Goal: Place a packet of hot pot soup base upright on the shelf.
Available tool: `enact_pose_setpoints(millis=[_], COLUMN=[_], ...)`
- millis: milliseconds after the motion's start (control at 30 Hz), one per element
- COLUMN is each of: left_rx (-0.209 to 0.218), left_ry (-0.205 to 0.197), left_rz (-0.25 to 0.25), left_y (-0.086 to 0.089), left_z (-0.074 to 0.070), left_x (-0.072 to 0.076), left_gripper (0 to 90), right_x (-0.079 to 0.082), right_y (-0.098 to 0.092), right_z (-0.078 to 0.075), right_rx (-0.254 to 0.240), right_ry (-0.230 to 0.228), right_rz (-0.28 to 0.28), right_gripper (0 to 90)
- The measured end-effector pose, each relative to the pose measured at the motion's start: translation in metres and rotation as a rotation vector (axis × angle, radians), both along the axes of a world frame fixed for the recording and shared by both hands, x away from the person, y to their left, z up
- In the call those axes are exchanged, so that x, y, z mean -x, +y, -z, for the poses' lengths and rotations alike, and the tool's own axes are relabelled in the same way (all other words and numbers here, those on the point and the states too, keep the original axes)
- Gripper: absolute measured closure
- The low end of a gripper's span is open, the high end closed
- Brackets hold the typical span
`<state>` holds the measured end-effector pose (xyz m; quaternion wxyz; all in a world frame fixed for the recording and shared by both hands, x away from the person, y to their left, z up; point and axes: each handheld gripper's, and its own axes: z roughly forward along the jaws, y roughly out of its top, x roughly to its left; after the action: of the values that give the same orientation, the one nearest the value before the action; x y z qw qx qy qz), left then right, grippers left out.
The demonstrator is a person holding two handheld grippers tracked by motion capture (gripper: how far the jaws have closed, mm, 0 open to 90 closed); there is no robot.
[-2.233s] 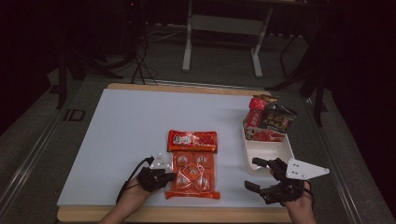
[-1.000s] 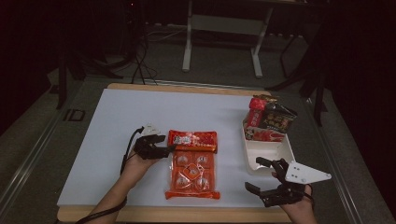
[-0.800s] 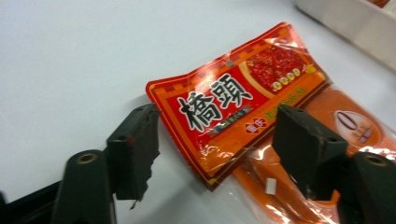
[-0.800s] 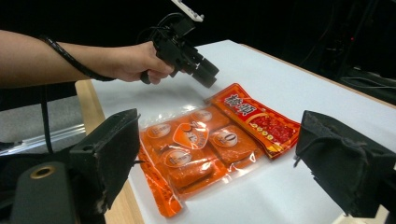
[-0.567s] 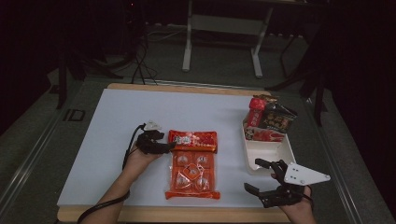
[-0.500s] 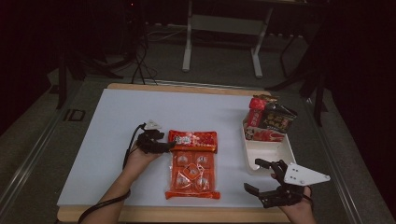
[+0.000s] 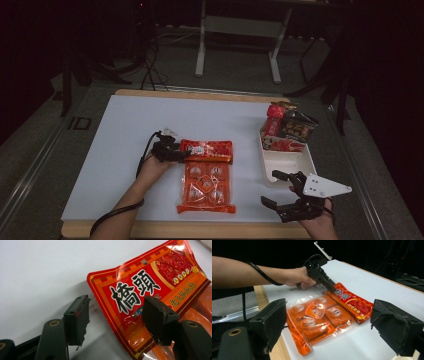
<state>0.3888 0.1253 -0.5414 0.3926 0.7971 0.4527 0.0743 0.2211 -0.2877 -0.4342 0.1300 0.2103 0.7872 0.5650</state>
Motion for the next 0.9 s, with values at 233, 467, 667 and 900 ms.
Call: enact_pose_setpoints(millis=[233, 467, 667, 900], left_rx=[0.026, -0.028, -0.1, -0.081], left_ry=[0.023, 0.02, -0.009, -0.051], left_rz=[0.048, 0.074, 0.093, 0.073], left_y=[-0.008, -0.016, -0.025, -0.026], left_z=[0.0, -0.002, -0.007, -0.017], left_x=[-0.001, -0.002, 0.001, 0.006], left_gripper=[54.2, 72.4, 88.5, 89.6], right_x=[0.0, -0.002, -0.002, -0.002], right_y=[0.001, 0.001, 0.003, 0.002], right_z=[-0.001, 0.0, 0.001, 0.0], right_rx=[-0.002, -0.006, 0.002, 0.005], right_ry=[0.004, 0.015, 0.016, 0.019], right_rz=[-0.011, -0.018, -0.015, 0.007], right_gripper=[13.4, 13.5, 13.4, 13.3])
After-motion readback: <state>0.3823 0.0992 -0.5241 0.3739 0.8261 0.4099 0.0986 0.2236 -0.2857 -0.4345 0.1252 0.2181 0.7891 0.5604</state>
